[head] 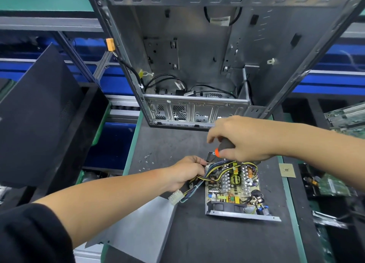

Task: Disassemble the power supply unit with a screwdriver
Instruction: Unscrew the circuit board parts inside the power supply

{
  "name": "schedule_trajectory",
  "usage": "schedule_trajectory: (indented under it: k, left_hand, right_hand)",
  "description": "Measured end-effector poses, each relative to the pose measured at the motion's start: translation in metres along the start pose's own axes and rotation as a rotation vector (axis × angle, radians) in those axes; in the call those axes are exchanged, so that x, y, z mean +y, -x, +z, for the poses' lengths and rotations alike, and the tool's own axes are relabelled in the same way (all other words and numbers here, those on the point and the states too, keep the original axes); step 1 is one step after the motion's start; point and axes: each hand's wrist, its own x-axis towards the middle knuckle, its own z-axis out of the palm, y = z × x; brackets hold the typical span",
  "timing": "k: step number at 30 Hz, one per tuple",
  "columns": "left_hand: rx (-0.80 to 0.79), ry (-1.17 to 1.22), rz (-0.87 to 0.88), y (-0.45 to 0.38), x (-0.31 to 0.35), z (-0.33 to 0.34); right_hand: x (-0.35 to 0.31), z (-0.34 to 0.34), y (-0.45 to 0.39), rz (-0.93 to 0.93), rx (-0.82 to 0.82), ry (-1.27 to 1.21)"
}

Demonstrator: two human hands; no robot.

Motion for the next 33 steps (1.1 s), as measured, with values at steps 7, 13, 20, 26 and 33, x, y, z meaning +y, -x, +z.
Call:
schedule_trajectory:
  k: [7, 13, 20, 26, 33]
  left_hand:
    - [-0.016, -0.007, -0.007, 0.002, 0.004, 0.002]
    - [0.065, -0.089, -0.001, -0.001, 0.001, 0.004]
    - [0.074, -0.073, 0.016, 0.002, -0.005, 0.003]
    - [0.020, -0.072, 0.049, 0.004, -0.001, 0.002]
    - [0.012, -0.096, 0.056, 0.004, -0.004, 0.000]
  right_hand:
    - [-0.006, 0.001, -0.003, 0.138, 0.050, 0.110]
    - [-0.004, 0.001, 0.005, 0.022, 0.119, 0.081]
    - [0.002, 0.012, 0.003, 0.059, -0.009, 0.082]
    - [-0.004, 0.009, -0.005, 0.193, 0.011, 0.163]
    - [-0.010, 0.009, -0.009, 0.092, 0.071, 0.226]
